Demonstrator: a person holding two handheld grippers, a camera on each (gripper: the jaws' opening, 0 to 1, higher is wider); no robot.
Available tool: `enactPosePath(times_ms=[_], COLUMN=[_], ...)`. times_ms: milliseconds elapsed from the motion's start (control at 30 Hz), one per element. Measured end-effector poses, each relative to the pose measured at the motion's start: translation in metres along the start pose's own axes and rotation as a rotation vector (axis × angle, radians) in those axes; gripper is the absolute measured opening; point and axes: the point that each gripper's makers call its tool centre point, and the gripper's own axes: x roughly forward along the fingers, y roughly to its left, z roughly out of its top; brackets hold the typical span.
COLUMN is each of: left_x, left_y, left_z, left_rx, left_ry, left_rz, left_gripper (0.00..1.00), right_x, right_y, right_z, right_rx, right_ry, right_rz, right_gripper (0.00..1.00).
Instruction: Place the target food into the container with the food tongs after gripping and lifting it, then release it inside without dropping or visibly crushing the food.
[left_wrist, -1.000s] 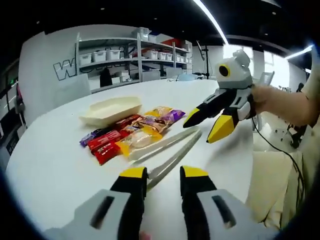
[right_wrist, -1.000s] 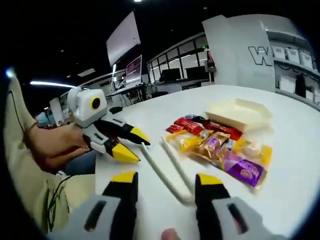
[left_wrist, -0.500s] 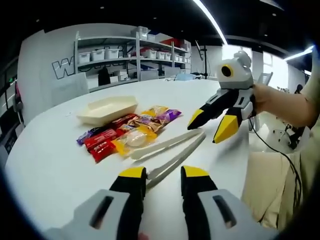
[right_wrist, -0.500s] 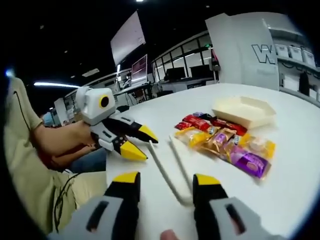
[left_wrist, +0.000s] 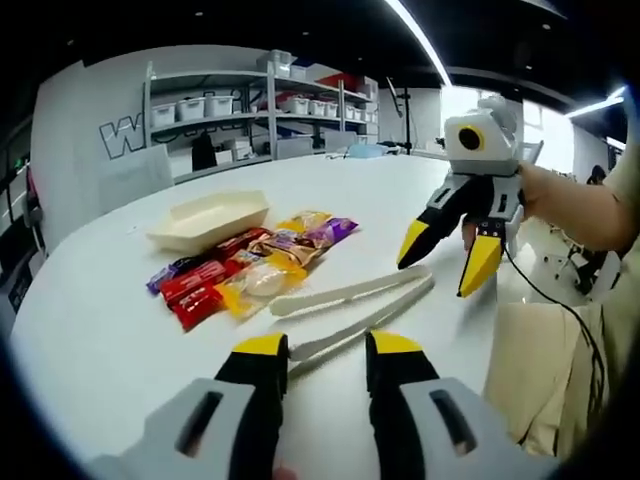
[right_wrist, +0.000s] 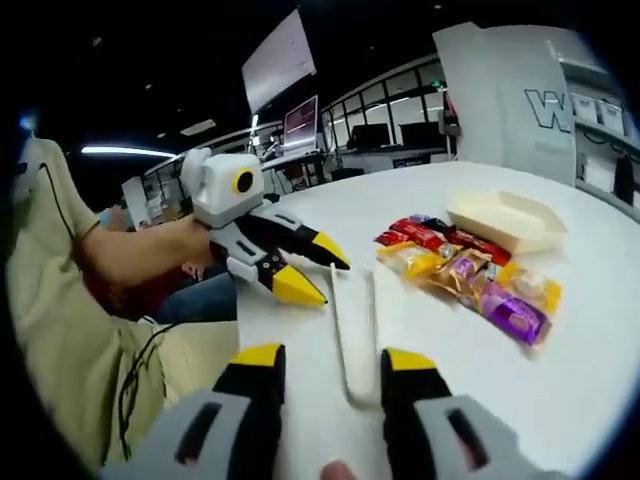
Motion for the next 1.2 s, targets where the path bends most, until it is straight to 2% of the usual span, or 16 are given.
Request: enactPosePath(times_ms=[167, 400, 567, 900, 1200], left_x=[0.004, 0.008, 0.008, 0.013, 0.022], left_y=[0.002, 0.003, 0.003, 0.002, 0.000], left_z=[0.002, 0.003, 0.002, 0.004, 0.008], left_rx=[0.001, 0.004, -0.033, -0.041, -0.053], left_ry=[-0.001, 0.009, 0.000, 0.001, 0.002], left_rz=[0.003, -0.018, -0.026, -0.017, -0.024], left_gripper=[0.31, 0.31, 0.32, 0.32, 0.23], right_x=[-0.002, -0.004, -0.005, -0.008, -0.005], right_y=[0.003, 0.009, 0.011, 0.016, 0.025], right_z=[-0.002, -0.005, -0.006, -0.009, -0.009], right_rx=[0.002, -0.001, -0.002, -0.001, -0.004], right_ry=[0.009, 0.017, 0.016, 0.030, 0.040], right_rz=[0.010, 0.017, 0.019, 0.025, 0.047], right_gripper=[0.30, 0.33, 0.32, 0.31, 0.30])
